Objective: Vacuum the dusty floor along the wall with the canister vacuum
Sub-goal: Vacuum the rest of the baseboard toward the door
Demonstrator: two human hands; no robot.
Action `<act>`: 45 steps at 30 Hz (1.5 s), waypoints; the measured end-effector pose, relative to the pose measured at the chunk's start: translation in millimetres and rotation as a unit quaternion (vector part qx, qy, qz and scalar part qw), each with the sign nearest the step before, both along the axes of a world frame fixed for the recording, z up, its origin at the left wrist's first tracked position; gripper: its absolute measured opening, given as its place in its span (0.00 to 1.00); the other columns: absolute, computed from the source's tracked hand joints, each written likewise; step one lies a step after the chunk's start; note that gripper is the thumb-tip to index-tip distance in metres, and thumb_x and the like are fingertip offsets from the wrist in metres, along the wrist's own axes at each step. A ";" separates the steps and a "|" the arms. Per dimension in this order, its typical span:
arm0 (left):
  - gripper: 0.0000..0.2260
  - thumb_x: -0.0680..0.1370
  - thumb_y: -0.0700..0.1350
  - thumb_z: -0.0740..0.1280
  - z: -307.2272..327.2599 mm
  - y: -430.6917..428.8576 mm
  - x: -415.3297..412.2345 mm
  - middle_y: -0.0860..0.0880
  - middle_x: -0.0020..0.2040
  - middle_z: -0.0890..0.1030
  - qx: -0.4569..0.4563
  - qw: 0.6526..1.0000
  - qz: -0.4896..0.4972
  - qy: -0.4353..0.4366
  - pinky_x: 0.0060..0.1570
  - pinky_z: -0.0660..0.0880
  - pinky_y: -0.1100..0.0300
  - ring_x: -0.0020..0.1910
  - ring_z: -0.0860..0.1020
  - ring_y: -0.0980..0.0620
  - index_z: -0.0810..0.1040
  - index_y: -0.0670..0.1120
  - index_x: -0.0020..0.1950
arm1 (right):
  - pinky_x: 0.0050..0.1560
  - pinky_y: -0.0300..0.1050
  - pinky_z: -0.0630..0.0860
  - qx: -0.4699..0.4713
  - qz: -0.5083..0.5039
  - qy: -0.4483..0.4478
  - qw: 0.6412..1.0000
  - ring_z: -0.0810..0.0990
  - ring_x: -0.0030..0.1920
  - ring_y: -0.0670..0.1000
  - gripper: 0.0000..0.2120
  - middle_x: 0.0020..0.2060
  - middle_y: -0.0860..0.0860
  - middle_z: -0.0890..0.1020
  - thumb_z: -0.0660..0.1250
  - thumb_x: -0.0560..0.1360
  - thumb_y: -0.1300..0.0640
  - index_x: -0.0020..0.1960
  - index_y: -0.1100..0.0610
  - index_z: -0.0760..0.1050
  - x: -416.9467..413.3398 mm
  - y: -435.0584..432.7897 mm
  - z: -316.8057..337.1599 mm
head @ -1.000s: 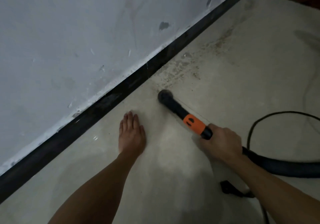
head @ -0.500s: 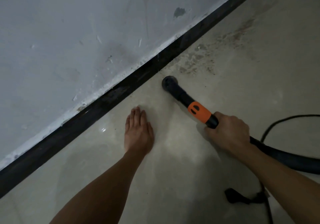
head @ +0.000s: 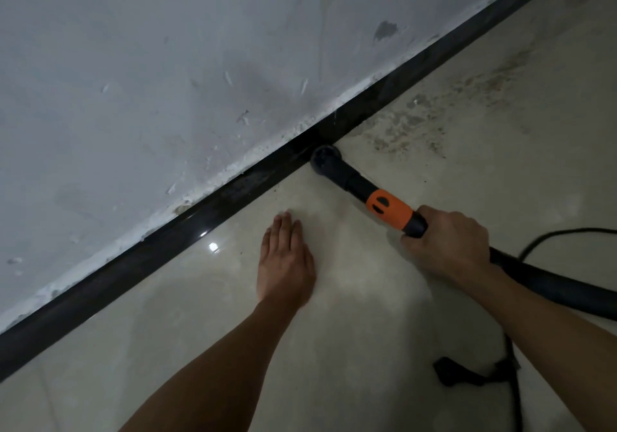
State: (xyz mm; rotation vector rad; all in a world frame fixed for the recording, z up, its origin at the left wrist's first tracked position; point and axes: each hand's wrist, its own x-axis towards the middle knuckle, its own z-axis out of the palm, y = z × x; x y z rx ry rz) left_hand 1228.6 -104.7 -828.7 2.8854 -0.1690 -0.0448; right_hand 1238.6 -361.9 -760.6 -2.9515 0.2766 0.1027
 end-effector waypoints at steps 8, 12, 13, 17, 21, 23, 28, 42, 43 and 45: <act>0.22 0.83 0.49 0.50 8.2 0.2 -2.2 0.42 0.78 0.55 -0.021 1.000 0.008 0.012 0.75 0.43 0.56 0.78 0.50 0.46 0.60 0.42 0.76 | 0.28 0.39 0.60 0.048 -0.011 0.020 0.999 0.70 0.26 0.47 0.12 0.27 0.46 0.74 0.69 0.68 0.42 0.39 0.50 0.72 -11.9 8.9 10.7; 0.18 0.80 0.43 0.59 20.3 26.8 -25.9 0.40 0.73 0.67 -0.042 0.998 0.033 0.023 0.72 0.59 0.49 0.73 0.62 0.42 0.70 0.41 0.70 | 0.29 0.40 0.62 0.043 -0.007 0.013 0.999 0.71 0.26 0.47 0.17 0.26 0.45 0.74 0.69 0.67 0.38 0.37 0.50 0.70 -42.3 10.1 13.8; 0.18 0.79 0.42 0.60 20.7 40.3 -37.4 0.40 0.71 0.69 -0.038 0.998 0.055 0.016 0.69 0.62 0.47 0.71 0.65 0.41 0.72 0.41 0.68 | 0.29 0.40 0.61 0.038 -0.003 0.015 0.999 0.70 0.26 0.46 0.18 0.26 0.44 0.74 0.68 0.67 0.36 0.37 0.50 0.70 -48.4 10.6 14.5; 0.21 0.76 0.46 0.55 20.6 87.2 -84.0 0.39 0.69 0.70 -0.043 0.981 0.187 -0.002 0.65 0.64 0.45 0.67 0.67 0.40 0.72 0.41 0.67 | 0.32 0.40 0.65 0.055 0.084 0.033 0.994 0.74 0.29 0.49 0.16 0.28 0.44 0.75 0.70 0.69 0.36 0.40 0.47 0.71 -70.9 41.8 7.8; 0.21 0.76 0.45 0.54 18.2 91.7 -94.8 0.38 0.67 0.70 -0.060 0.968 0.243 -0.005 0.66 0.64 0.45 0.66 0.67 0.39 0.70 0.40 0.67 | 0.31 0.40 0.65 0.063 0.071 0.023 0.995 0.76 0.30 0.50 0.14 0.30 0.45 0.76 0.69 0.69 0.38 0.41 0.48 0.72 -51.0 61.8 8.2; 0.20 0.77 0.44 0.54 18.6 91.0 -93.7 0.38 0.68 0.69 -0.045 0.970 0.239 0.005 0.67 0.63 0.46 0.67 0.67 0.39 0.69 0.39 0.68 | 0.28 0.38 0.61 0.065 0.028 0.014 0.997 0.70 0.26 0.45 0.13 0.27 0.43 0.73 0.69 0.67 0.41 0.39 0.49 0.72 -38.8 59.2 12.6; 0.21 0.79 0.45 0.53 17.8 92.2 -94.1 0.38 0.71 0.67 -0.032 0.972 0.233 0.023 0.69 0.62 0.45 0.70 0.65 0.39 0.67 0.39 0.70 | 0.30 0.41 0.62 0.050 0.085 0.015 0.995 0.68 0.26 0.47 0.16 0.25 0.42 0.68 0.69 0.68 0.37 0.40 0.47 0.69 -52.8 73.8 4.4; 0.19 0.79 0.40 0.57 5.2 99.9 -92.5 0.39 0.71 0.67 -0.045 0.972 0.232 0.016 0.71 0.61 0.44 0.70 0.63 0.39 0.67 0.40 0.70 | 0.35 0.43 0.62 0.010 0.191 0.053 0.980 0.80 0.38 0.52 0.12 0.37 0.48 0.81 0.66 0.69 0.39 0.44 0.46 0.71 -116.4 85.0 10.9; 0.19 0.79 0.40 0.57 5.4 100.0 -91.9 0.39 0.71 0.67 -0.035 0.972 0.230 0.018 0.70 0.61 0.44 0.70 0.63 0.39 0.67 0.40 0.70 | 0.35 0.42 0.63 0.019 0.186 0.058 0.981 0.80 0.38 0.52 0.12 0.37 0.48 0.81 0.66 0.69 0.39 0.44 0.47 0.70 -112.4 83.4 11.8; 0.20 0.78 0.41 0.58 6.8 97.6 -89.1 0.39 0.72 0.66 -0.013 0.977 0.213 0.027 0.70 0.61 0.44 0.71 0.62 0.39 0.67 0.40 0.71 | 0.35 0.42 0.63 0.037 0.149 0.055 0.987 0.80 0.38 0.52 0.13 0.38 0.47 0.81 0.66 0.70 0.40 0.44 0.48 0.69 -102.6 74.1 13.8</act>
